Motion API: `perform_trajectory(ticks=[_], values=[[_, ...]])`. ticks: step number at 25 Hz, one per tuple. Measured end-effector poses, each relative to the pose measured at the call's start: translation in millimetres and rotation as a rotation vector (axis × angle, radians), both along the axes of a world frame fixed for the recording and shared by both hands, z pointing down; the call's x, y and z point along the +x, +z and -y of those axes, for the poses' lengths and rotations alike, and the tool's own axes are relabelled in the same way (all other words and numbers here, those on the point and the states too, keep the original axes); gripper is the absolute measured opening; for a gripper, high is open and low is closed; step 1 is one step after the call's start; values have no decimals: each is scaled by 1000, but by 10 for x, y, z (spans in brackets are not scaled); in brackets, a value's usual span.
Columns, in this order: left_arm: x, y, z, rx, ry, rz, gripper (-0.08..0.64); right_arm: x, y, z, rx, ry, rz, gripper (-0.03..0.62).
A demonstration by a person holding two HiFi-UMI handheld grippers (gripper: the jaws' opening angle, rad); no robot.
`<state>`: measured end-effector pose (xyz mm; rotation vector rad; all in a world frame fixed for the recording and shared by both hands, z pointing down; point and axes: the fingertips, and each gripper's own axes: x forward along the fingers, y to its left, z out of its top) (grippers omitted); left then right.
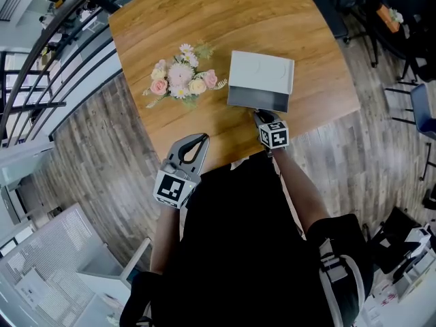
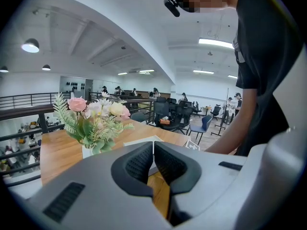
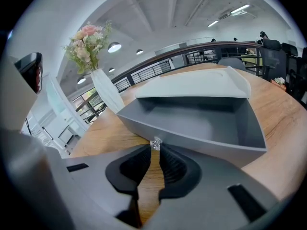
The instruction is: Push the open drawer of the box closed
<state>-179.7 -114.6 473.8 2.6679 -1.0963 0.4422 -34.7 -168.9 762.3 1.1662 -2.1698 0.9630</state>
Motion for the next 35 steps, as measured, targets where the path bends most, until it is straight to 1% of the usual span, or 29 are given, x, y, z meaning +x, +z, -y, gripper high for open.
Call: perform_trajectory(ticks=[3, 6, 11, 18, 21, 24, 25, 30, 33, 35], values=[[-15, 29, -14, -21, 6, 32, 29, 8, 7, 45, -1, -1, 1, 72], [-3, -5, 24, 10, -12, 3, 29, 21, 8, 93, 1, -2, 1, 72], [-23, 25, 6, -20, -15, 32, 29, 32, -4, 184, 3, 0, 4, 72], [-27, 13, 42, -9, -37, 25, 29, 53, 17, 285, 8, -1, 8, 72], [-28, -8, 56, 7, -52, 15, 29, 66, 11, 346, 12, -2, 8, 72], [-54, 34, -1, -37, -47, 63, 29, 75, 4, 396, 16, -1, 9, 72], [-57, 35, -10, -42, -49, 69, 29, 77, -3, 413, 18, 0, 10, 72], [-48, 20, -21, -28, -76, 54, 29, 98, -17, 502, 29, 2, 13, 72], [-44, -15, 7, 7, -104, 24, 28, 108, -10, 553, 31, 0, 11, 72], [-44, -27, 5, 17, -117, 15, 28, 116, -12, 584, 33, 3, 14, 72]])
